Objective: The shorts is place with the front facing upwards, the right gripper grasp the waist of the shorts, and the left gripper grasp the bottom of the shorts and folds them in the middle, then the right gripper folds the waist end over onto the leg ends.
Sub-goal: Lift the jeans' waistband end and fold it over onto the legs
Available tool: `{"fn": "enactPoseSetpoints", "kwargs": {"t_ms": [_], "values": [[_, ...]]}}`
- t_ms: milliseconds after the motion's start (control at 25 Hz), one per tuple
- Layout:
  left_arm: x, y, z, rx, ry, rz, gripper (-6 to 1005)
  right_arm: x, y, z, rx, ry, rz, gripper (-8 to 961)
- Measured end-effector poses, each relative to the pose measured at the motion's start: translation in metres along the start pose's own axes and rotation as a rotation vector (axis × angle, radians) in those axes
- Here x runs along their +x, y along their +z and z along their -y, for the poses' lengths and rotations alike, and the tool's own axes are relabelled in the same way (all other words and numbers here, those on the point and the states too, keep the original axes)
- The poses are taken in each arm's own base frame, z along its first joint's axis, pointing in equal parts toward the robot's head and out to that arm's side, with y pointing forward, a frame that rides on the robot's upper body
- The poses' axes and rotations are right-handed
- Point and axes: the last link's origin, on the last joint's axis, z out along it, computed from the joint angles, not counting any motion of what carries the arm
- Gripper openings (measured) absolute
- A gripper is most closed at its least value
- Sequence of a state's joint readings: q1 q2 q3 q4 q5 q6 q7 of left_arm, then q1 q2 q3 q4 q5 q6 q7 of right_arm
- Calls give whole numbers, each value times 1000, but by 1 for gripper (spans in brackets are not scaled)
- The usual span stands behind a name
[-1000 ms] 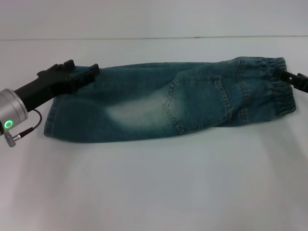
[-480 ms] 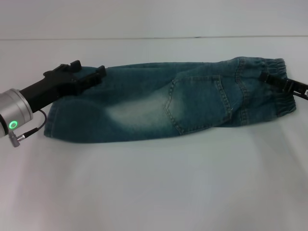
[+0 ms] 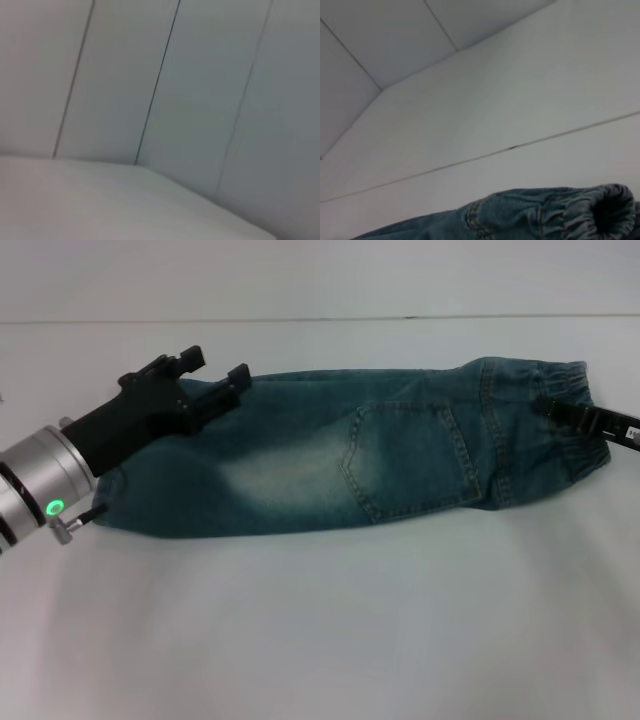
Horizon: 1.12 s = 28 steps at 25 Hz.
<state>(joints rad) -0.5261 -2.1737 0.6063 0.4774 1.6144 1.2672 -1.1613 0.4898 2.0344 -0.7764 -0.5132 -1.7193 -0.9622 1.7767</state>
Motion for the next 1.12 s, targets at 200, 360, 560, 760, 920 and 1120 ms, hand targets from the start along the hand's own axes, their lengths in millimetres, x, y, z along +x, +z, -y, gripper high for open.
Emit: {"fn": "enactPoseSetpoints", "kwargs": {"t_ms": [200,360,560,760,920,1120], "values": [[-18,8,-15,62,36,-129,769,-5,-8,-6,-64,-1,3,330],[-31,19,-29,89,110,-138,639,-12,-17,-9,-101,5,12,217],[-40,31,-38,122,131,-120,505,-23,-28,-17,-162,13,16,124],[-49,40,-47,144,155,-87,300,-33,-44,-30,-253,5,13,111],[-57,46,-56,153,166,-53,133,-43,-58,-40,-324,3,21,110],[-66,55,-69,135,174,-1,10,-57,-67,-57,-403,-13,9,110]]}}
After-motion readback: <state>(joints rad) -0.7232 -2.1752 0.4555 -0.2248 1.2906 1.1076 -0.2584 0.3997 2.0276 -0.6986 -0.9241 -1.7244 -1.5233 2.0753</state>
